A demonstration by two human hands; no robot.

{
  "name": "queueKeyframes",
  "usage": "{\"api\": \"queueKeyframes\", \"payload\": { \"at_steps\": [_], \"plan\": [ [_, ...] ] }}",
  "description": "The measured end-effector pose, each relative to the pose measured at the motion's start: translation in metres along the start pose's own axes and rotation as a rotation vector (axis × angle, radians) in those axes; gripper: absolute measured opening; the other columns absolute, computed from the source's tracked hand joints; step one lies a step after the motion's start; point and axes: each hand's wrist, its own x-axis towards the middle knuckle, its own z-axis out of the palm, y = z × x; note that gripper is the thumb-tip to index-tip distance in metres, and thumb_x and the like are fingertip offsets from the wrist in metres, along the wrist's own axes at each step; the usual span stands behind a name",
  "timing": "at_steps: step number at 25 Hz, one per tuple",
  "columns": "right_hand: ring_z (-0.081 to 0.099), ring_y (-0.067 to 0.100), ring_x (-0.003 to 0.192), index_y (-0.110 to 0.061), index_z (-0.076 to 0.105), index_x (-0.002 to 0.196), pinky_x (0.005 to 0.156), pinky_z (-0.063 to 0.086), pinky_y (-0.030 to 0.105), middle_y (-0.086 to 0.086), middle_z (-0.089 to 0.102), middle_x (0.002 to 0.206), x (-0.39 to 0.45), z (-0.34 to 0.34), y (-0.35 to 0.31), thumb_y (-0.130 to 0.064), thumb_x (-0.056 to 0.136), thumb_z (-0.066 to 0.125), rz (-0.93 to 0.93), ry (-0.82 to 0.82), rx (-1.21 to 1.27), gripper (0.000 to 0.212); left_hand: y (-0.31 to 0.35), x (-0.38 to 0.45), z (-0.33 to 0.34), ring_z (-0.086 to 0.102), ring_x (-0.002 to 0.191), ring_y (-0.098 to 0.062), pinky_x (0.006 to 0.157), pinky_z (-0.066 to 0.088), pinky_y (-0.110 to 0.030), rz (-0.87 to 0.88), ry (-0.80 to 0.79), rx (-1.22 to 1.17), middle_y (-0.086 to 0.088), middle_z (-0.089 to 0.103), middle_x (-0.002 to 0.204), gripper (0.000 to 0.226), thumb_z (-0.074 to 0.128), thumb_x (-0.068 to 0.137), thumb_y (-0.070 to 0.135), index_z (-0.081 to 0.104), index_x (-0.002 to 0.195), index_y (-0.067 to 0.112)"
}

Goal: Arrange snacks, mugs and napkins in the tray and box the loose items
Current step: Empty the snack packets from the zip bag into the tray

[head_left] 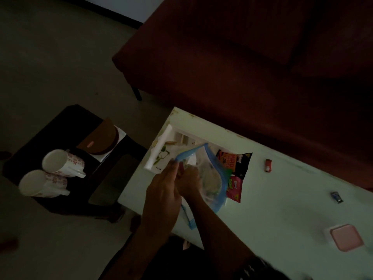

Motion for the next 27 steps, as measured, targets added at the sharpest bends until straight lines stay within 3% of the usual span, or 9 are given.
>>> {"api": "queueKeyframes", "payload": {
  "at_steps": [4, 6, 8, 11, 13, 15, 18, 22, 27],
  "plan": [
    [0.064, 0.019, 0.075, -0.004, 0.063, 0.1, 0.062, 0.049, 0.025, 0.004, 0.063, 0.08, -0.023, -0.074, -0.019, -0.039, 0.088, 0.056, -0.16, -0.068, -0.169, 0.037, -0.013, 0.014, -0.005, 0.057, 0.114, -0.034, 0.098, 0.044, -0.042, -0.075, -0.002, 0.02, -0.025, 0.06, 0.122, 0.043, 0.06, 0.084, 0.003, 0.05, 0.125, -0.001],
    [0.067, 0.02, 0.076, -0.012, 0.067, 0.094, 0.068, 0.056, 0.03, 0.006, 0.07, 0.083, -0.04, -0.128, -0.011, -0.028, 0.08, 0.068, -0.209, -0.101, -0.04, 0.021, -0.019, 0.023, -0.009, 0.057, 0.114, -0.032, 0.097, 0.044, -0.037, -0.135, 0.016, 0.075, -0.023, 0.06, 0.123, 0.041, 0.057, 0.087, 0.007, 0.049, 0.126, 0.001],
    [0.071, 0.016, 0.073, -0.021, 0.068, 0.085, 0.067, 0.058, 0.03, 0.001, 0.074, 0.08, -0.045, -0.175, 0.0, -0.02, 0.074, 0.074, -0.222, -0.09, 0.261, 0.012, -0.024, 0.031, -0.012, 0.054, 0.119, -0.031, 0.099, 0.042, -0.035, -0.166, 0.066, 0.096, -0.022, 0.057, 0.127, 0.043, 0.055, 0.087, 0.003, 0.046, 0.129, 0.002],
    [0.07, 0.007, 0.062, -0.019, 0.067, 0.084, 0.05, 0.053, 0.021, -0.006, 0.073, 0.071, -0.01, -0.19, 0.018, -0.011, 0.075, 0.073, -0.221, 0.127, 0.695, 0.013, -0.029, 0.041, -0.017, 0.051, 0.121, -0.032, 0.099, 0.041, -0.035, -0.235, 0.103, 0.094, -0.022, 0.055, 0.13, 0.047, 0.053, 0.085, -0.002, 0.046, 0.131, 0.004],
    [0.071, 0.02, 0.079, -0.011, 0.067, 0.099, 0.061, 0.057, 0.033, 0.005, 0.074, 0.091, 0.035, -0.167, 0.03, -0.012, 0.076, 0.072, -0.058, 0.311, 0.782, 0.024, -0.032, 0.045, -0.017, 0.051, 0.121, -0.034, 0.1, 0.04, -0.037, -0.245, 0.108, 0.076, -0.023, 0.055, 0.129, 0.049, 0.054, 0.082, -0.006, 0.047, 0.129, 0.003],
    [0.067, 0.03, 0.087, -0.006, 0.065, 0.106, 0.071, 0.057, 0.039, 0.016, 0.07, 0.102, 0.083, -0.131, 0.045, -0.016, 0.076, 0.071, 0.151, 0.361, 0.728, 0.032, -0.034, 0.045, -0.018, 0.051, 0.121, -0.034, 0.099, 0.04, -0.036, -0.245, 0.109, 0.063, -0.023, 0.056, 0.128, 0.048, 0.052, 0.082, -0.008, 0.047, 0.129, 0.002],
    [0.065, 0.031, 0.086, -0.003, 0.063, 0.103, 0.072, 0.055, 0.04, 0.02, 0.068, 0.1, 0.135, -0.084, 0.063, -0.019, 0.076, 0.069, 0.321, 0.282, 0.5, 0.031, -0.038, 0.046, -0.013, 0.056, 0.115, -0.036, 0.095, 0.045, -0.04, -0.232, 0.108, 0.034, -0.024, 0.06, 0.123, 0.048, 0.051, 0.082, -0.01, 0.049, 0.129, 0.003],
    [0.063, 0.03, 0.086, -0.001, 0.06, 0.103, 0.069, 0.052, 0.036, 0.019, 0.064, 0.098, 0.161, -0.054, 0.081, -0.022, 0.077, 0.067, 0.341, 0.214, 0.345, 0.034, -0.043, 0.043, -0.006, 0.061, 0.105, -0.033, 0.088, 0.051, -0.042, -0.176, 0.09, -0.023, -0.021, 0.063, 0.119, 0.048, 0.054, 0.084, -0.007, 0.048, 0.13, 0.006],
    [0.057, 0.04, 0.11, 0.001, 0.039, 0.124, 0.077, 0.048, 0.041, 0.023, 0.055, 0.122, 0.158, -0.062, 0.075, -0.013, 0.078, 0.064, 0.283, 0.333, 0.198, 0.054, -0.039, 0.05, -0.005, 0.065, 0.099, -0.035, 0.084, 0.052, -0.04, -0.146, 0.122, -0.003, -0.022, 0.067, 0.112, 0.047, 0.057, 0.08, -0.01, 0.053, 0.125, 0.003]
  ]
}}
